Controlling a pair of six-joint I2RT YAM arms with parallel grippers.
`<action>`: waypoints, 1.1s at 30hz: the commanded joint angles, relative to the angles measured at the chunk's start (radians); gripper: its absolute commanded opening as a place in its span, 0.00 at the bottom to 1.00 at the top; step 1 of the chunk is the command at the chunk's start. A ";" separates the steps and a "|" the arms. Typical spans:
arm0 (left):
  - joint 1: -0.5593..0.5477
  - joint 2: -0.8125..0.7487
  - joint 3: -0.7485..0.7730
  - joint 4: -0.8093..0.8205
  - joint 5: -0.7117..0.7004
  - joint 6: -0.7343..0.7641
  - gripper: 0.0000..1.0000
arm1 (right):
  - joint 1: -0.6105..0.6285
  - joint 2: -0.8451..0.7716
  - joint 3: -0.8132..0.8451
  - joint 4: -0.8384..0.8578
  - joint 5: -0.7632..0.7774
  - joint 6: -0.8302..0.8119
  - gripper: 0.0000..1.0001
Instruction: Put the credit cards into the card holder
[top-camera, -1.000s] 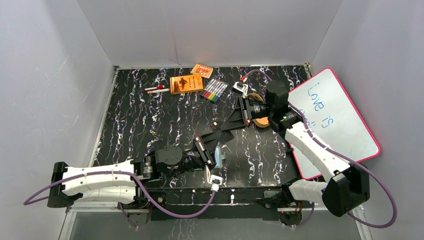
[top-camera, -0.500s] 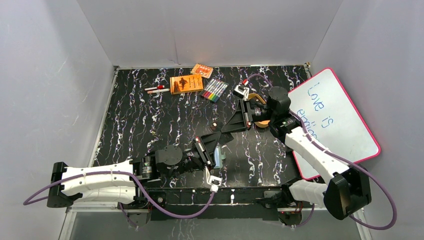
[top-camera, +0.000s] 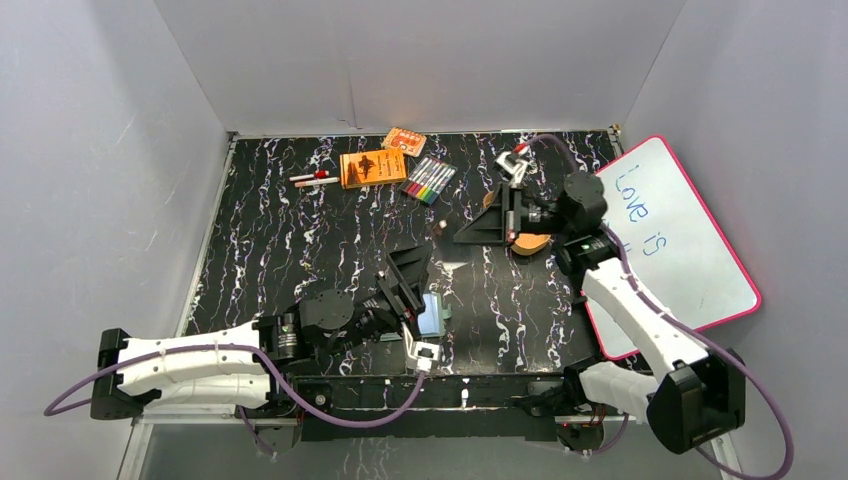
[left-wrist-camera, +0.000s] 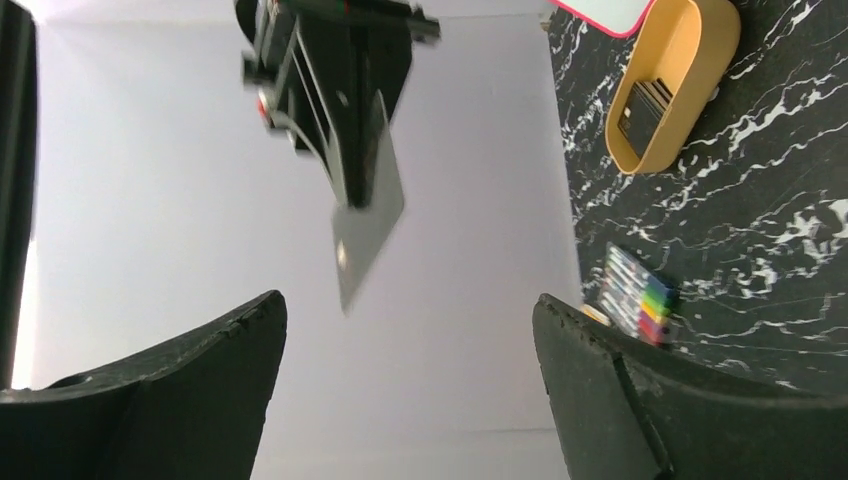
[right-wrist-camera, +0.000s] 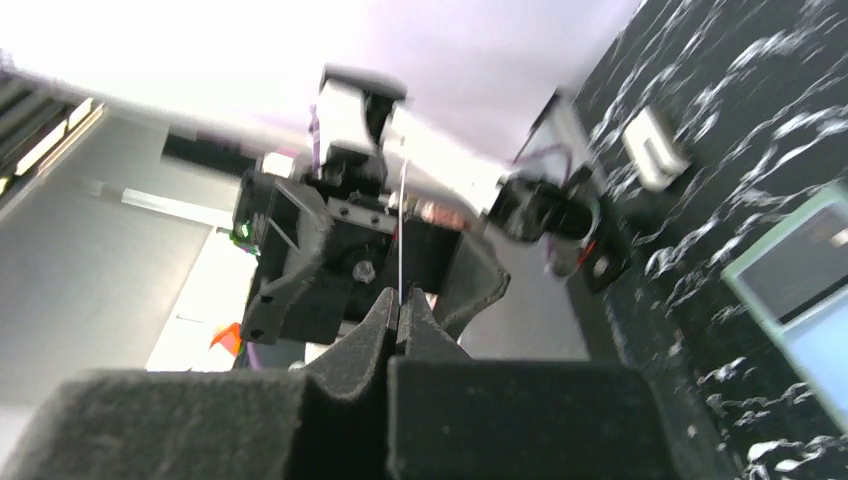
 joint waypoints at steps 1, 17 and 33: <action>0.008 -0.049 -0.083 0.135 -0.117 -0.206 0.90 | -0.108 -0.109 0.107 -0.263 0.243 -0.323 0.00; 0.390 0.086 -0.010 -0.413 0.019 -2.339 0.92 | 0.159 -0.097 -0.122 -0.546 0.782 -0.697 0.00; 0.632 0.301 -0.259 -0.081 0.506 -2.584 0.33 | 0.258 0.077 -0.377 -0.180 0.863 -0.493 0.00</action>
